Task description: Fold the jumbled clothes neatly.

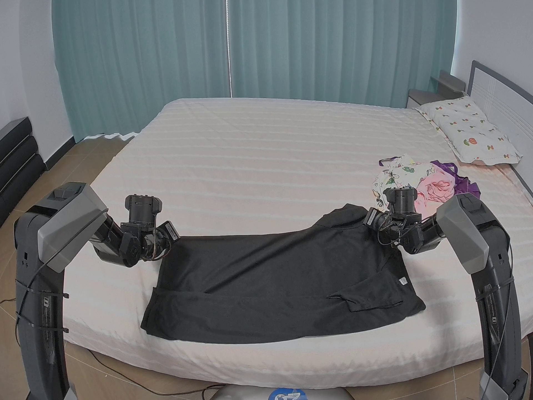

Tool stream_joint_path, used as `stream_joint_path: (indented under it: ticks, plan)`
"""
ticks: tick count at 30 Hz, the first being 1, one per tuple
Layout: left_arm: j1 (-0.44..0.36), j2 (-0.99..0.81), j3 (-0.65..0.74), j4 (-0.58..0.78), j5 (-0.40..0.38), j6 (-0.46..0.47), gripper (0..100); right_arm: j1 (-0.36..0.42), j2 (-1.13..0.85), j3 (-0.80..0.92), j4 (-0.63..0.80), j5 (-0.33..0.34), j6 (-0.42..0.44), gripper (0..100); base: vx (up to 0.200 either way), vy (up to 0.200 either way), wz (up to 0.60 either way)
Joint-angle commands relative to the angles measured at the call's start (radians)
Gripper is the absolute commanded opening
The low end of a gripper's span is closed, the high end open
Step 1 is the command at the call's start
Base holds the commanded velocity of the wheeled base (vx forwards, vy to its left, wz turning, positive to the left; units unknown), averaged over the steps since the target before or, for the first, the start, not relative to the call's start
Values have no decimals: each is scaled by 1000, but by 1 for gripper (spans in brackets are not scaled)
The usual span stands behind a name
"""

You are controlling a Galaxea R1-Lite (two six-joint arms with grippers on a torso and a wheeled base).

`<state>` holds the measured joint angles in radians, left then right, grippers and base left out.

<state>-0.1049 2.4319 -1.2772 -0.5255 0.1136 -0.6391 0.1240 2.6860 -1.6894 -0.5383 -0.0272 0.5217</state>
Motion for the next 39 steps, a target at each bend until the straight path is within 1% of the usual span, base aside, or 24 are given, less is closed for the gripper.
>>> stream_joint_path:
  ticks: [1, 7, 9, 12, 21, 26, 36, 39]
  plan:
    - [5, -8, -7, -2, 0, -1, 0, -14, -46, 50, -9, 0, 15, 0, 0, 0, 0]
    - [14, -8, -31, -4, 4, -1, 0, -27, -86, 142, -72, 1, 17, 0, 0, 0, 0]
    - [22, -8, -44, -5, 21, 1, 0, -40, -89, 157, -100, 0, 17, 0, 0, 0, 0]
    - [31, -8, -51, -5, 26, 1, 0, -44, -106, 195, -106, 4, 17, 0, 0, 0, 0]
    - [47, -8, -51, -7, 26, 6, 0, -52, -117, 231, -132, 6, 17, 0, 0, 0, 0]
    - [57, -27, -59, -21, 26, 6, 0, -41, -123, 258, -161, 9, 18, 0, 0, 0, 0]
    - [45, -34, -24, -19, 24, 9, 0, -38, -158, 323, -213, 15, 18, 0, 0, 0, 0]
    - [42, -44, -19, -19, 24, 9, 0, -41, -192, 370, -246, 18, 18, 0, 0, 0, 0]
